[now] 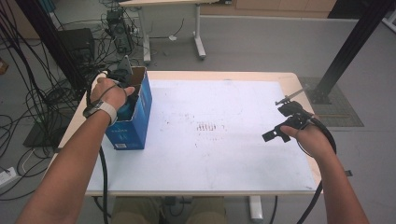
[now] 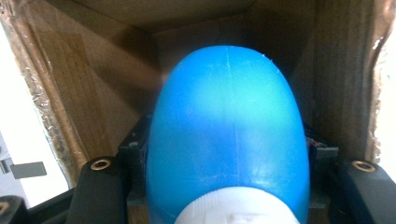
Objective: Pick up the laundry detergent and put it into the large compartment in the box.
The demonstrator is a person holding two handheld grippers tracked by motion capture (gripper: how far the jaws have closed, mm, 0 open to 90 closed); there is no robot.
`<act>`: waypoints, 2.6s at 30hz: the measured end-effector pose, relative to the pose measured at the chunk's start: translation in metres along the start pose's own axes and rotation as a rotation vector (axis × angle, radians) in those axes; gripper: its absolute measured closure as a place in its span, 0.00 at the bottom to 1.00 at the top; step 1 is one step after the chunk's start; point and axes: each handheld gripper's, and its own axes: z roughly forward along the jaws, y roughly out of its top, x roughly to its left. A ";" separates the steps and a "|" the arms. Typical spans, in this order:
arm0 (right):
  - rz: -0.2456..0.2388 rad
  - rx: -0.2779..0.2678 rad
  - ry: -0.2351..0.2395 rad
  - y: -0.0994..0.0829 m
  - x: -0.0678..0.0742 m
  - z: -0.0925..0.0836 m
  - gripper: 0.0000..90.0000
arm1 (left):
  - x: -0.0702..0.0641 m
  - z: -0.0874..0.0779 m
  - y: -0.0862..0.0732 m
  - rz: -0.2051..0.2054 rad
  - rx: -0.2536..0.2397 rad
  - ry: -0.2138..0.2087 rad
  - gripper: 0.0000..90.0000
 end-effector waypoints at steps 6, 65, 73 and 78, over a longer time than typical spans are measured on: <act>0.000 -0.001 0.002 0.000 0.000 0.000 0.09 | 0.000 0.000 0.000 0.001 0.001 -0.001 0.42; -0.006 -0.004 -0.004 0.000 0.005 -0.004 0.09 | 0.016 -0.027 -0.011 0.004 -0.063 -0.055 0.22; -0.004 -0.005 -0.009 -0.002 0.007 -0.007 0.09 | 0.012 -0.048 -0.017 0.052 -0.101 -0.073 0.15; -0.007 -0.007 -0.010 -0.002 0.009 -0.008 0.09 | 0.007 -0.064 -0.021 0.080 -0.122 -0.071 0.15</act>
